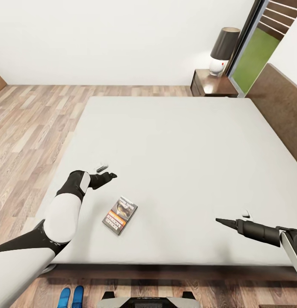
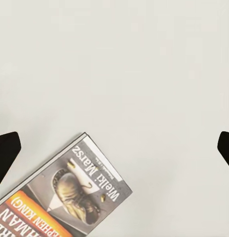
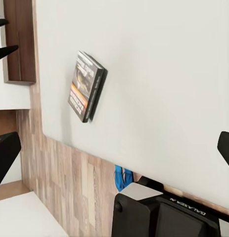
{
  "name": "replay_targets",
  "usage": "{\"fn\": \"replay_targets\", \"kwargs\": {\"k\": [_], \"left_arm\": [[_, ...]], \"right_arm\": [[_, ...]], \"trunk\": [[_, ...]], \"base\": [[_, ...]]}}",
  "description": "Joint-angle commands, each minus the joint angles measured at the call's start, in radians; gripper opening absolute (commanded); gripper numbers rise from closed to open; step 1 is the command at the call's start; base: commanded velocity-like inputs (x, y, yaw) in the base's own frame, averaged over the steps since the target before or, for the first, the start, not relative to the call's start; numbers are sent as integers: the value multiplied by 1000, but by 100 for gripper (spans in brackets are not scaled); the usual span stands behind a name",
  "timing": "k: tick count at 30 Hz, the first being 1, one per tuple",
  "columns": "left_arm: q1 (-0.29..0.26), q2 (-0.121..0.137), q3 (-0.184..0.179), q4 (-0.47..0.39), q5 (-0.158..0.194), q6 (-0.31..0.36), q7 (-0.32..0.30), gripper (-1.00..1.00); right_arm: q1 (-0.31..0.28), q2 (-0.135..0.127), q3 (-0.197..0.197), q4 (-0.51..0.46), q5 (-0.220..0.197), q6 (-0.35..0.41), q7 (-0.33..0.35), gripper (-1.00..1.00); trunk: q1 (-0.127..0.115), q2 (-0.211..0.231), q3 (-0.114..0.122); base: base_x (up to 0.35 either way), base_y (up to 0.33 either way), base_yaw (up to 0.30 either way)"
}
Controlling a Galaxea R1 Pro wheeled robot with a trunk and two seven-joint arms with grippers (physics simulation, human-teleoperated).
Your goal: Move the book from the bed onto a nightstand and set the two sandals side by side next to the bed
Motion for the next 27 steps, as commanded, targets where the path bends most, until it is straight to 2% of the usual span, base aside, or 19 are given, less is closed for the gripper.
{"fn": "replay_targets", "kwargs": {"k": [1, 27], "left_arm": [[-1, -2, 8, -2, -10, 4, -8, 100], [0, -1, 8, -2, -10, 4, -8, 100]], "right_arm": [[-1, 0, 0, 0, -4, 7, 1, 100], [0, 0, 0, 0, -4, 7, 1, 100]], "trunk": [[0, -1, -3], [0, -1, -43]], "base": [[0, 0, 0], [0, 0, 0]]}}
